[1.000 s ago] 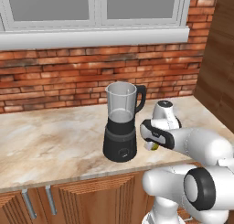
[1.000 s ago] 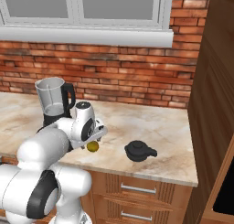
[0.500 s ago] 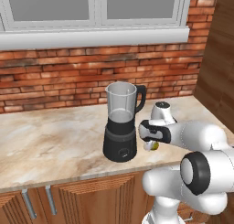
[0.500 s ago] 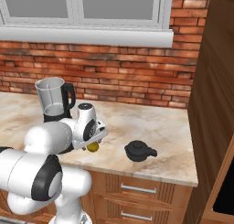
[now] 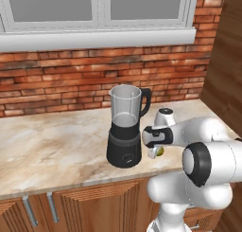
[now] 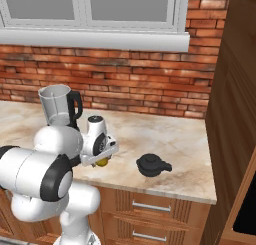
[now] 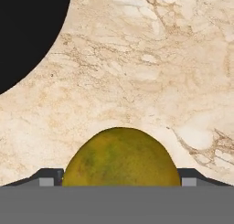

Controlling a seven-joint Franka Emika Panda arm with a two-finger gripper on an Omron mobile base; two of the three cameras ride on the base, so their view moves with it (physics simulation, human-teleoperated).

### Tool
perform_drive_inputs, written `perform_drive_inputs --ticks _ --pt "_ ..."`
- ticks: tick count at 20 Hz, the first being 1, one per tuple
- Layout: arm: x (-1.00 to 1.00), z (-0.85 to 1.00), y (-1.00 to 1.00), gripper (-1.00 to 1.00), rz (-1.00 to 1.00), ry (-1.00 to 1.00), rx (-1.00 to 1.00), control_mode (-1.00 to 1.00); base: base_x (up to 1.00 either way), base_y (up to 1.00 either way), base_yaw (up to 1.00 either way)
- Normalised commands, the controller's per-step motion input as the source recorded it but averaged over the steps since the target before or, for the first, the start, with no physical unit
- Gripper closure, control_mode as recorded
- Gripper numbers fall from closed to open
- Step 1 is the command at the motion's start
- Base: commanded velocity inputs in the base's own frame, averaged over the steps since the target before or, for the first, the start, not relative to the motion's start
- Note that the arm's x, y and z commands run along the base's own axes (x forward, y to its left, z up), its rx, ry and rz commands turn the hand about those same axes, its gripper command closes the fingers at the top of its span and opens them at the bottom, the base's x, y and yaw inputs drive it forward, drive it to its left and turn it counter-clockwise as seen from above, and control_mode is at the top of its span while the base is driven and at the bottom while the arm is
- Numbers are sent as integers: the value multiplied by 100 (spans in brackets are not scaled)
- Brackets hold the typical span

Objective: Open the blender lid, put the orange in the blender, close the lid, and start the blender.

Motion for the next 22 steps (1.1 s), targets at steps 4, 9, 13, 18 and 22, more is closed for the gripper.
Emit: perform_drive_inputs --ticks 4,9,13,18,22 --pt "0 -8 0 100 1 0 0 -100 0 0 0" --pt "-5 38 0 100 0 -11 0 -100 0 0 0" --pt "-10 100 0 100 0 -22 -8 -100 0 0 0" --pt "-29 99 -2 100 0 -13 -8 -100 0 0 0" --pt "-35 100 0 100 0 -8 -1 -100 0 0 0"
